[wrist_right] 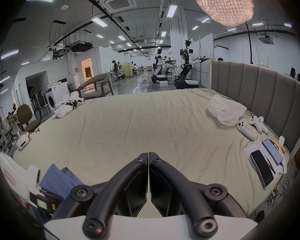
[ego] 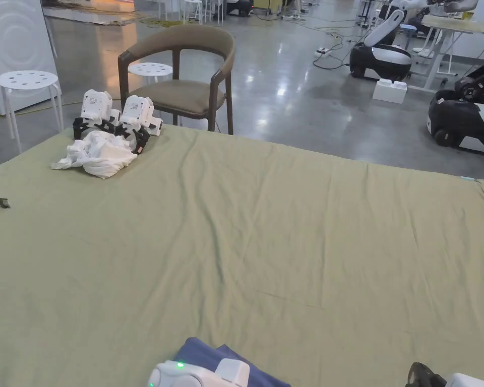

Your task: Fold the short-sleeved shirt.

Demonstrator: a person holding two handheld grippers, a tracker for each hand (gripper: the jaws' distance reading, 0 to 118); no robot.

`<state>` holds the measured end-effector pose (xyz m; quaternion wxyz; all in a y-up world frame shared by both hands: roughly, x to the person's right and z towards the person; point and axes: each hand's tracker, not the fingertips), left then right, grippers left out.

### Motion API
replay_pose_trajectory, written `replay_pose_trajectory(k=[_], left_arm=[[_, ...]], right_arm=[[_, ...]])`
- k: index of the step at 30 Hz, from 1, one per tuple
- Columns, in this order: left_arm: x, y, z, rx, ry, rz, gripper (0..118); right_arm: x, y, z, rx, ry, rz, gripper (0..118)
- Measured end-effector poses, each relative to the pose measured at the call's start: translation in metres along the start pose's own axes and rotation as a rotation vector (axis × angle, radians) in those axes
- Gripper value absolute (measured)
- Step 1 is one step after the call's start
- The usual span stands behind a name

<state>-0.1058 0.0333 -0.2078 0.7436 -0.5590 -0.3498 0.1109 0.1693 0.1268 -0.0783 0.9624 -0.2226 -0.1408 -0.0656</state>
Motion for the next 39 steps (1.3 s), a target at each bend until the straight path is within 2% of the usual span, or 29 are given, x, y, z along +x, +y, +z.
replay_pose_trajectory(k=[2,5,8,12,17,23,26,34,37,39], left_arm=[[0.000,-0.007,-0.009,0.027,0.049,-0.032,3],[0.006,-0.008,-0.003,0.060,0.043,-0.024,2],[0.014,0.000,0.015,0.087,0.060,-0.100,1],[0.026,0.021,0.060,0.289,0.080,-0.167,1],[0.037,0.041,0.114,0.700,0.387,-0.320,1],[0.039,0.055,0.165,1.060,0.624,-0.393,2],[0.035,0.057,0.181,1.181,0.694,-0.382,2],[0.019,0.053,0.199,1.187,0.740,-0.314,2],[0.012,0.045,0.203,1.157,0.723,-0.303,2],[0.007,0.039,0.203,1.121,0.724,-0.292,2]], right_arm=[[-0.001,0.001,0.001,0.003,-0.001,-0.001,0],[-0.002,0.003,0.003,0.011,-0.004,0.004,0],[-0.002,0.006,0.003,0.022,-0.006,0.005,0],[-0.008,0.013,0.000,0.042,-0.010,0.014,0],[-0.022,0.030,-0.005,0.137,-0.029,0.048,0],[-0.033,0.065,0.000,0.292,-0.042,0.068,0],[-0.036,0.080,0.007,0.362,-0.055,0.067,0],[-0.034,0.096,0.017,0.407,-0.086,0.093,0],[-0.038,0.086,0.024,0.356,-0.060,0.096,0],[-0.050,0.068,0.027,0.273,-0.002,0.128,0]])
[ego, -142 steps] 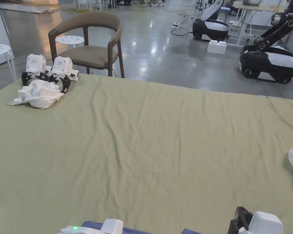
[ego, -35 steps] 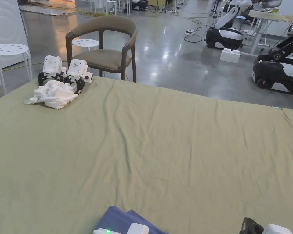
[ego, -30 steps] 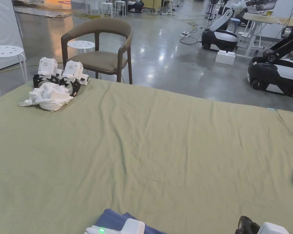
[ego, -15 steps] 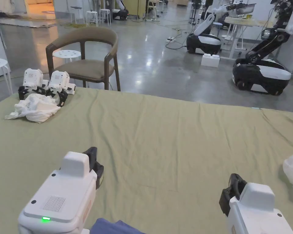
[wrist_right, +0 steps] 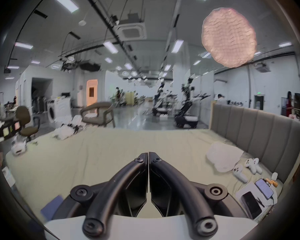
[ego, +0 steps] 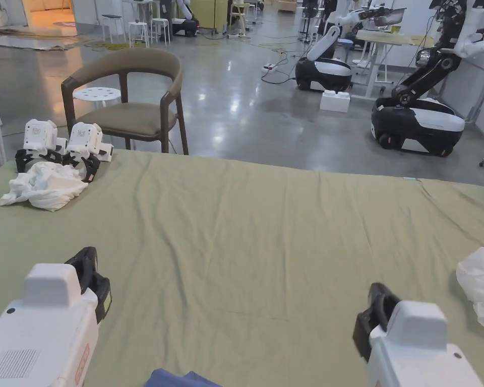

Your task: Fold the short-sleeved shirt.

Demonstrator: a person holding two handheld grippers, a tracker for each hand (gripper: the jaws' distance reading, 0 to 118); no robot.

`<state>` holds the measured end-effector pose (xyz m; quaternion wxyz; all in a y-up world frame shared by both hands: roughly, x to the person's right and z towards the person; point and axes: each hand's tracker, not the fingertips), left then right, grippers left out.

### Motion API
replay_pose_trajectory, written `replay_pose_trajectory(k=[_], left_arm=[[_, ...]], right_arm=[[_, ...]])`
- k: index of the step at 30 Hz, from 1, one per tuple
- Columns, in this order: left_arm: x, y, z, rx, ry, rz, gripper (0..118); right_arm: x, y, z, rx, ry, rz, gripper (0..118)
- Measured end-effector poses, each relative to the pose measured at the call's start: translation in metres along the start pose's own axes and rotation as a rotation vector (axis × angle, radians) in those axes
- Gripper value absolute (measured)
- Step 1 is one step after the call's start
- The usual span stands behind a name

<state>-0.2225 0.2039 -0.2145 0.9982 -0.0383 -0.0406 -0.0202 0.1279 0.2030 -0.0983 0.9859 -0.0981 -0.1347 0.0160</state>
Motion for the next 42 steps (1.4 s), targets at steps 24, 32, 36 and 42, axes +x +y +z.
replay_pose_trajectory(k=[24,32,36,42], left_arm=[[-0.067,-0.110,-0.010,-0.615,-0.367,0.215,38],[-0.075,-0.160,-0.081,-0.931,-0.698,0.473,87],[-0.062,-0.200,-0.105,-1.161,-0.801,0.703,85],[-0.035,-0.223,-0.109,-1.142,-0.922,0.753,62]], right_arm=[[-0.111,-0.183,-0.021,-0.499,0.237,0.046,0],[-0.105,-0.184,-0.022,-0.511,0.254,0.026,0],[-0.104,-0.185,-0.021,-0.508,0.258,0.031,0],[-0.104,-0.187,-0.021,-0.503,0.267,0.052,0]])
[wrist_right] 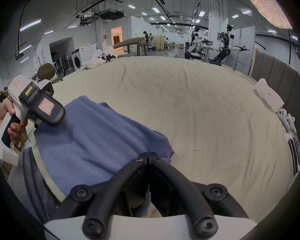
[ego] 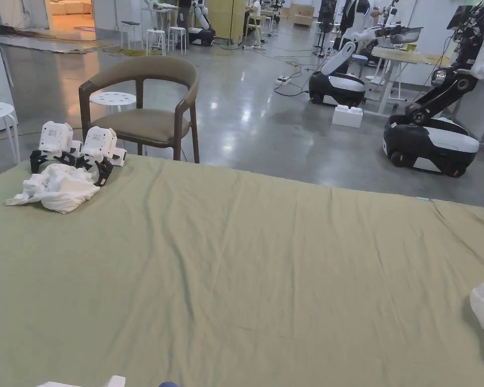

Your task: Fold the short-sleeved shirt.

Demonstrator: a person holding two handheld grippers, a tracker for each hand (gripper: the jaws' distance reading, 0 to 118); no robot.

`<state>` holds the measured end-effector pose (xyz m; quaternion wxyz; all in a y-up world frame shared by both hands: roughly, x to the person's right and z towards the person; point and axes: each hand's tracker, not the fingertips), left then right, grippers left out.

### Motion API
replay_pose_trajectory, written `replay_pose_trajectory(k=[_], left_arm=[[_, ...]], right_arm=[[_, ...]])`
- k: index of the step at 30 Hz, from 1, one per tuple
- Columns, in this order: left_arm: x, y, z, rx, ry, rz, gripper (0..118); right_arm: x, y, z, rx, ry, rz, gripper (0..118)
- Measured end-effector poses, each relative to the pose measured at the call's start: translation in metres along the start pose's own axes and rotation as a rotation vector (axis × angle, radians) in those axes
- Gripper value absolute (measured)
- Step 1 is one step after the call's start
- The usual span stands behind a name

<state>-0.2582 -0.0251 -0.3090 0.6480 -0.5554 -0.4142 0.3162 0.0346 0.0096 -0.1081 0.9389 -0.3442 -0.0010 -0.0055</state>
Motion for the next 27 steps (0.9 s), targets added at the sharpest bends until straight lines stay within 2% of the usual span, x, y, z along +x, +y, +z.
replay_pose_trajectory(k=[1,2,3,6,8,17,22,27], left_arm=[[0.000,0.000,-0.003,0.008,0.026,-0.043,44],[0.000,0.000,-0.006,0.018,0.055,-0.056,36],[-0.004,-0.003,-0.008,0.021,0.070,-0.047,34],[-0.015,-0.003,-0.005,0.047,-0.014,0.065,30],[0.013,-0.019,0.001,0.059,0.007,0.022,23],[0.043,-0.030,0.032,0.138,0.016,-0.039,18],[0.058,-0.019,0.085,0.199,0.037,-0.045,18],[0.071,0.002,0.159,0.290,0.135,-0.076,18]], right_arm=[[0.000,0.000,0.000,0.000,0.001,-0.001,0],[0.001,0.000,0.000,-0.001,0.001,-0.001,0],[0.001,-0.001,0.000,-0.003,0.002,0.000,0],[0.003,-0.001,0.001,0.002,0.013,0.004,0],[0.003,-0.001,0.001,0.005,0.019,0.006,0],[0.010,0.018,0.015,0.037,0.029,-0.003,0],[0.039,0.056,0.035,0.138,-0.029,0.000,0],[0.082,0.102,0.056,0.246,-0.132,0.018,0]])
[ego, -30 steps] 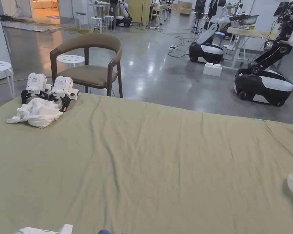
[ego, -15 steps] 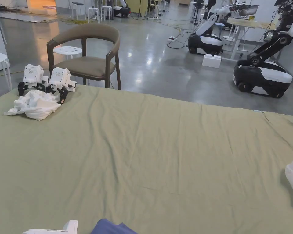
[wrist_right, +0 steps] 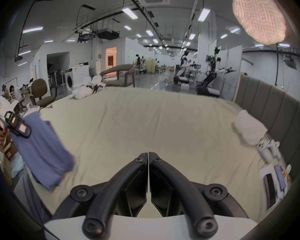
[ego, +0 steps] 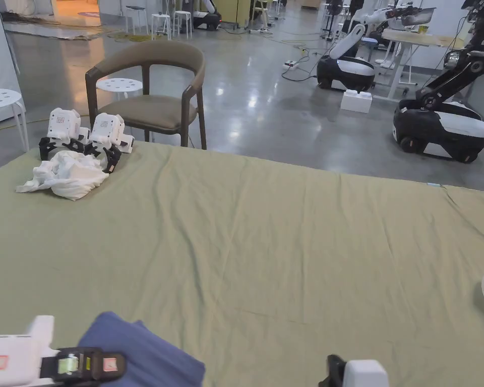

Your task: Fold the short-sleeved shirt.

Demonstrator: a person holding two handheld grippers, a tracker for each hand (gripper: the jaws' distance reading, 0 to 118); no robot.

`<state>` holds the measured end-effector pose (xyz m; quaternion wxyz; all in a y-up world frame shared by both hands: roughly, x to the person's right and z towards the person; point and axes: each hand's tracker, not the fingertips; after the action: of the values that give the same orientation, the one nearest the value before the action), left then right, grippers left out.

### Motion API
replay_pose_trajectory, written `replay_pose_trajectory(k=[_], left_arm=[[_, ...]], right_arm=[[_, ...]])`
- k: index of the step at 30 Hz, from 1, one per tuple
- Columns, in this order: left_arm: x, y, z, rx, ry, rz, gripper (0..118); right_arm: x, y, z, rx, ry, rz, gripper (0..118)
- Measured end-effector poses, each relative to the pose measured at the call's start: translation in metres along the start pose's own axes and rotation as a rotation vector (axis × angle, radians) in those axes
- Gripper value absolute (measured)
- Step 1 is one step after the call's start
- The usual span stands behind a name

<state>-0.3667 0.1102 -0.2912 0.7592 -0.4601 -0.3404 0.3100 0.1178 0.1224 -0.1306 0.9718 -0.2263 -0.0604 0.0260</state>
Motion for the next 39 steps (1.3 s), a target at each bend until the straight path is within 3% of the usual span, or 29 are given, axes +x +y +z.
replay_pose_trajectory(k=[9,19,21,22,24,25,31,39], left_arm=[[-0.031,0.069,0.114,0.087,0.193,0.023,18],[-0.071,0.077,0.156,0.142,0.483,0.110,19],[-0.068,0.073,0.155,0.138,0.530,0.106,25],[-0.065,0.071,0.155,0.140,0.559,0.096,34],[-0.060,0.072,0.160,0.163,0.641,0.065,63],[-0.055,0.071,0.162,0.169,0.678,0.051,70],[-0.023,0.071,0.176,0.239,0.897,-0.071,72],[0.019,0.054,0.129,0.318,0.841,-0.329,72]], right_arm=[[0.066,0.046,0.007,0.079,-0.135,-0.045,0],[0.074,0.035,0.012,0.050,-0.170,-0.083,0],[0.072,0.032,0.011,0.042,-0.166,-0.083,0],[0.071,0.032,0.010,0.036,-0.162,-0.079,0],[0.069,0.031,0.009,0.028,-0.153,-0.076,0],[0.068,0.031,0.009,0.026,-0.149,-0.074,0],[0.063,0.034,0.005,0.029,-0.130,-0.060,0],[0.057,0.032,-0.001,0.024,-0.112,-0.068,0]])
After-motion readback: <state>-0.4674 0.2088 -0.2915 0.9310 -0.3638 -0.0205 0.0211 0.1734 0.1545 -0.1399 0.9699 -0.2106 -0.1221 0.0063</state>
